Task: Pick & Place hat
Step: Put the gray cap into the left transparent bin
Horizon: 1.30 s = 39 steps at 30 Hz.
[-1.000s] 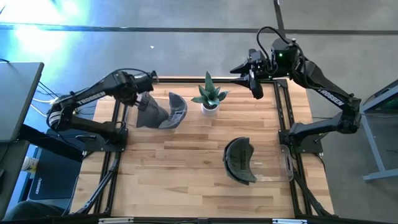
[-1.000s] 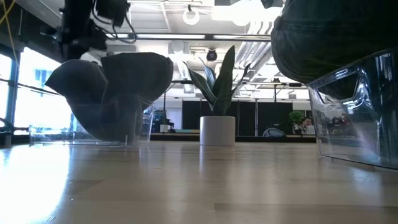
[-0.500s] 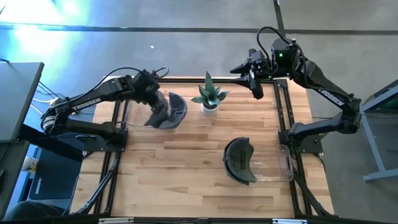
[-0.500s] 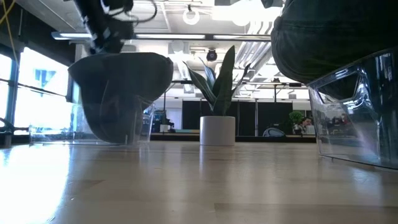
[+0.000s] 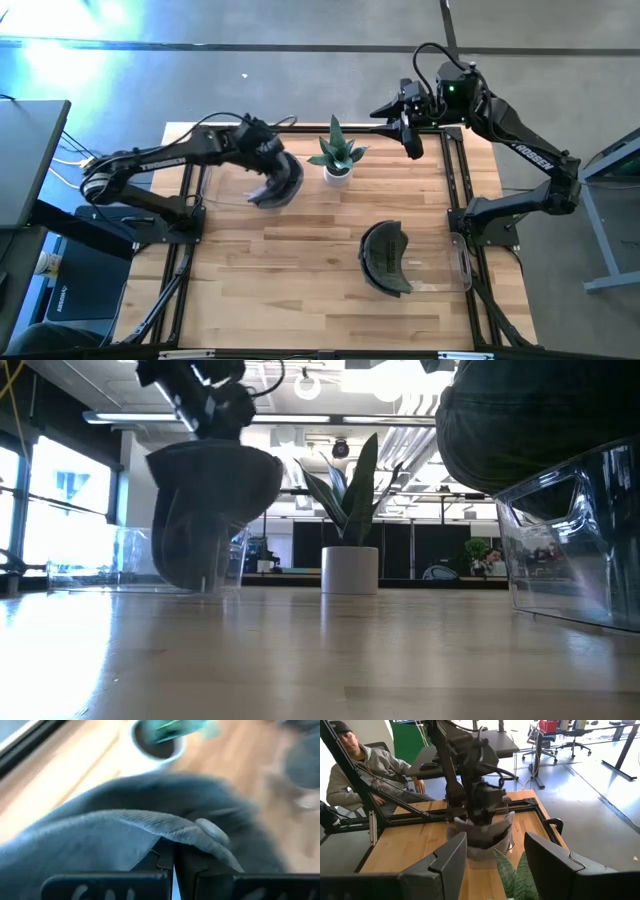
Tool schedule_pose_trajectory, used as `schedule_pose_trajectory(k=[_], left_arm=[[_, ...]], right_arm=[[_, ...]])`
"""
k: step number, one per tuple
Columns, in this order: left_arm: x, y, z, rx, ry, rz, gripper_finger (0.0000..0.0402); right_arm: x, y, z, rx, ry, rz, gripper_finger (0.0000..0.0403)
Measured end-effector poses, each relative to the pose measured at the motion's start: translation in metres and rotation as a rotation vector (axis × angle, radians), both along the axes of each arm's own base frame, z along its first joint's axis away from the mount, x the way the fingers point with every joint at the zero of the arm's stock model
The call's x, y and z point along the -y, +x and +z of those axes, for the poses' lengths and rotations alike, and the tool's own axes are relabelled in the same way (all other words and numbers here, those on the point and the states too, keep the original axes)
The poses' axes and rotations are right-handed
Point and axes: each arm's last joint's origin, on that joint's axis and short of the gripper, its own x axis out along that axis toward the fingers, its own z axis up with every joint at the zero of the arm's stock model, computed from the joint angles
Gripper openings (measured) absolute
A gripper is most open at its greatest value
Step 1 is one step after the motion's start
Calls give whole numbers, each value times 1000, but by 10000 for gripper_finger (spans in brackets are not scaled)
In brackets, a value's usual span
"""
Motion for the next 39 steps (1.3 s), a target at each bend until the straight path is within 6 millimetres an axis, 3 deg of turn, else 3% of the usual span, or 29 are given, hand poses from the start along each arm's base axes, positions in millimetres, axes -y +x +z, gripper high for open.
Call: schedule_pose_trajectory(k=[5,10,15,23,29,32,39], left_arm=[[11,26,-2,128,-19,-151,0],[12,38,-20,47,-22,-137,0],[10,38,-17,62,-22,-106,0],[21,6,12,107,-59,-49,0],[24,-17,15,-3,-24,129,0],[22,-12,16,38,-30,118,0],[33,28,0,122,-143,-90,0]], right_arm=[[0,0,0,0,8,-2,194],[0,0,0,0,8,-2,194],[0,0,0,1,26,-6,194],[0,0,0,1,49,-8,194],[0,0,1,9,40,-7,194],[1,2,1,20,36,-7,194],[-2,7,0,15,40,13,194]])
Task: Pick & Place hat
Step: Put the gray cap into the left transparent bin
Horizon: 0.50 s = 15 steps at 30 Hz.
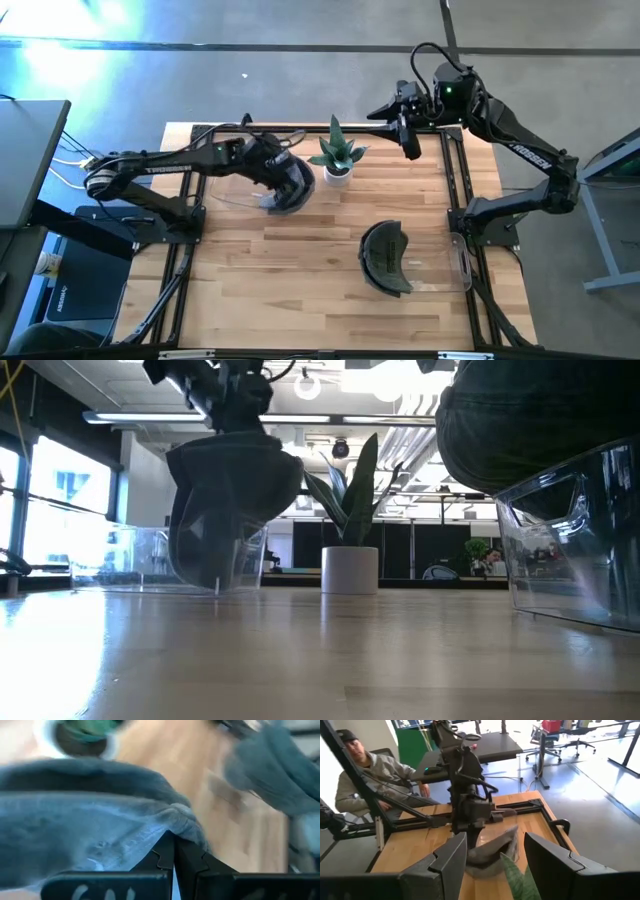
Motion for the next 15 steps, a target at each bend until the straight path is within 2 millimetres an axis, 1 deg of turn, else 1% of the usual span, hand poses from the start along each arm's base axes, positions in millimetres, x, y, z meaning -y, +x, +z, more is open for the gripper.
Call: schedule_pose_trajectory(k=[3,5,8,12,15], left_arm=[[6,6,-2,26,-25,-100,0],[9,7,-2,29,-22,-109,0],[7,6,-2,23,-10,-71,0],[1,-8,11,55,-15,-25,0],[-4,-17,11,11,-36,0,0]], right_arm=[[-4,2,0,0,-2,18,194],[-6,3,0,-1,-4,29,194],[-8,4,0,-2,-5,34,194],[-8,4,0,-3,-6,33,194],[-8,4,0,-3,-7,33,194]])
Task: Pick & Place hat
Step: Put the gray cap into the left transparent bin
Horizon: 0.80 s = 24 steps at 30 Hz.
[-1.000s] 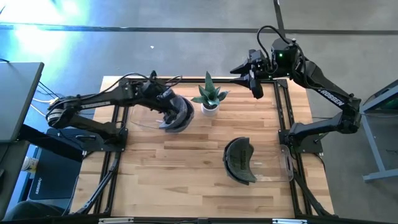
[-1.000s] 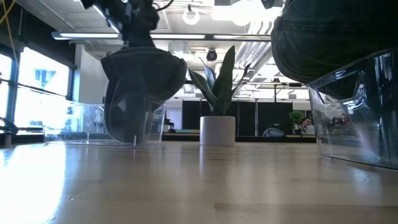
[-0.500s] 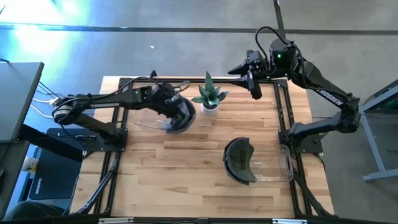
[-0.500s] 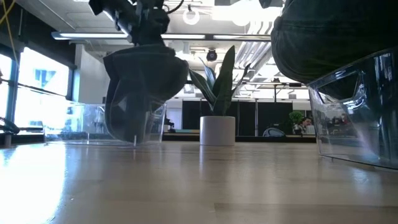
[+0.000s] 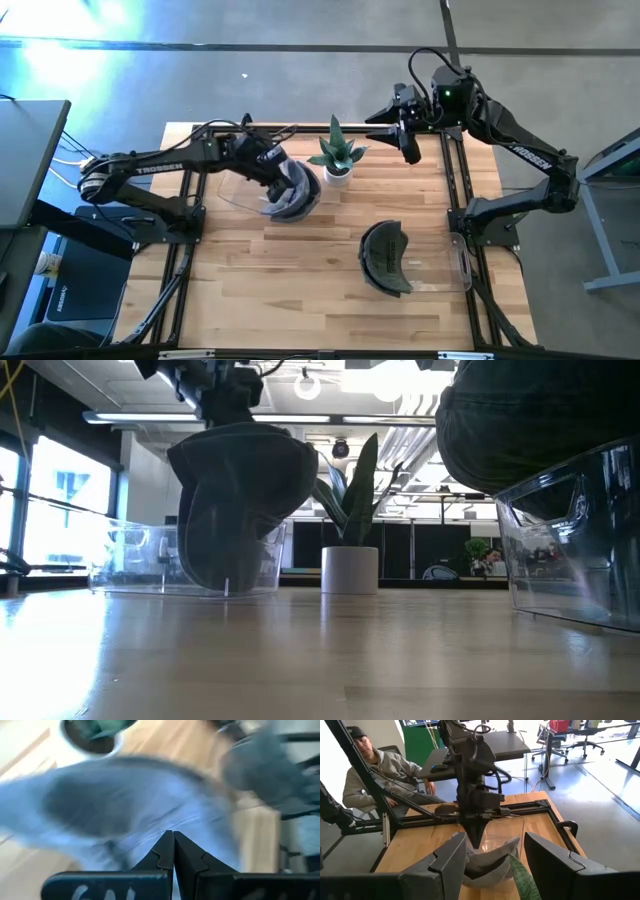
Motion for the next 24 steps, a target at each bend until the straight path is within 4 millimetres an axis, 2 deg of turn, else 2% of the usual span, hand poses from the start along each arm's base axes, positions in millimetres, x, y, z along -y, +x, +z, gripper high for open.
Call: schedule_pose_trajectory(k=[6,11,17,24], left_arm=[[-8,-8,-9,-146,113,156,0],[-14,15,-22,-114,132,120,0],[-25,42,-46,-113,170,162,0],[-24,42,-44,-105,157,159,0]], right_arm=[[0,0,0,0,6,-1,194],[0,0,0,0,6,-2,194],[0,0,0,-1,13,-3,194],[0,0,-1,-11,39,-8,194]])
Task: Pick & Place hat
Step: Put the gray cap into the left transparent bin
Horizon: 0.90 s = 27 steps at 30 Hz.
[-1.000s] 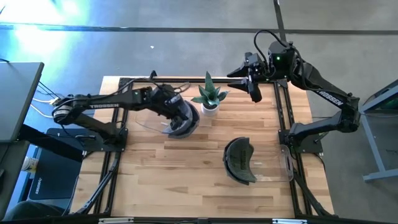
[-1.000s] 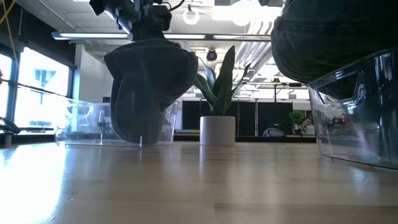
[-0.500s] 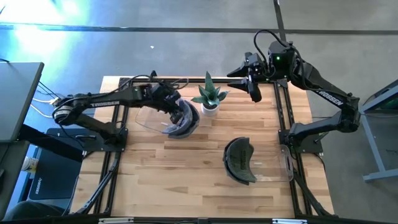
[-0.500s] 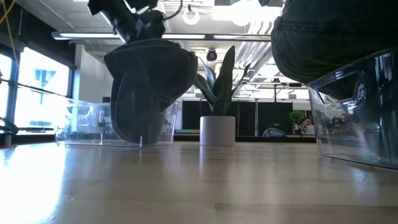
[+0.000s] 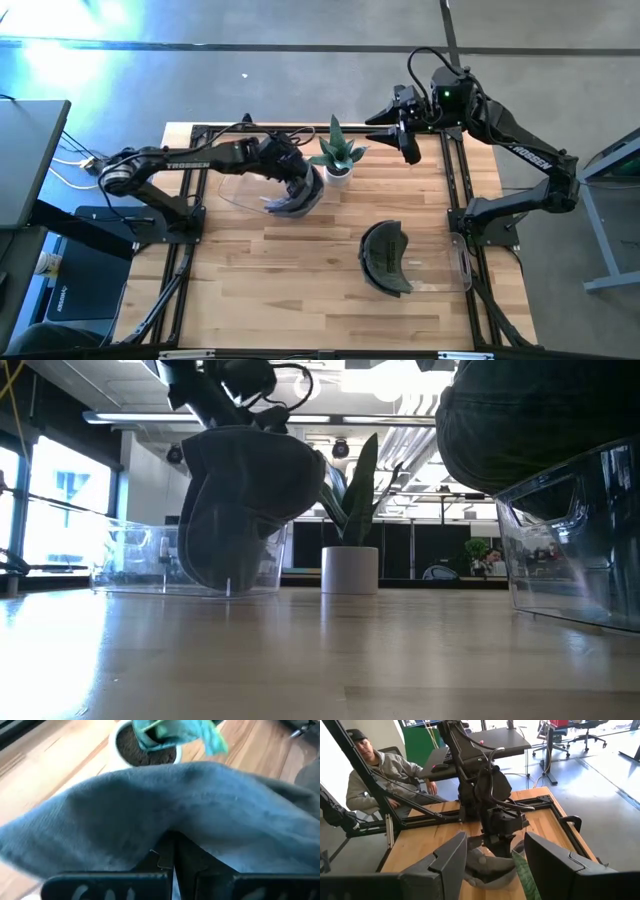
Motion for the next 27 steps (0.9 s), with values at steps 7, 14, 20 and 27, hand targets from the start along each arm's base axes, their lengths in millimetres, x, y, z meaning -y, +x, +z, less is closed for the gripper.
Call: schedule_pose_trajectory(k=[7,14,20,27], left_arm=[[8,-24,15,-50,-37,18,0],[11,-24,13,-52,-98,-66,0],[14,1,4,51,-149,-206,0],[14,8,-2,69,-164,-220,0]], right_arm=[[0,0,0,3,-5,-2,194],[2,0,1,5,-28,-57,194],[2,1,2,11,-27,-57,194],[2,1,2,11,-22,-56,194]])
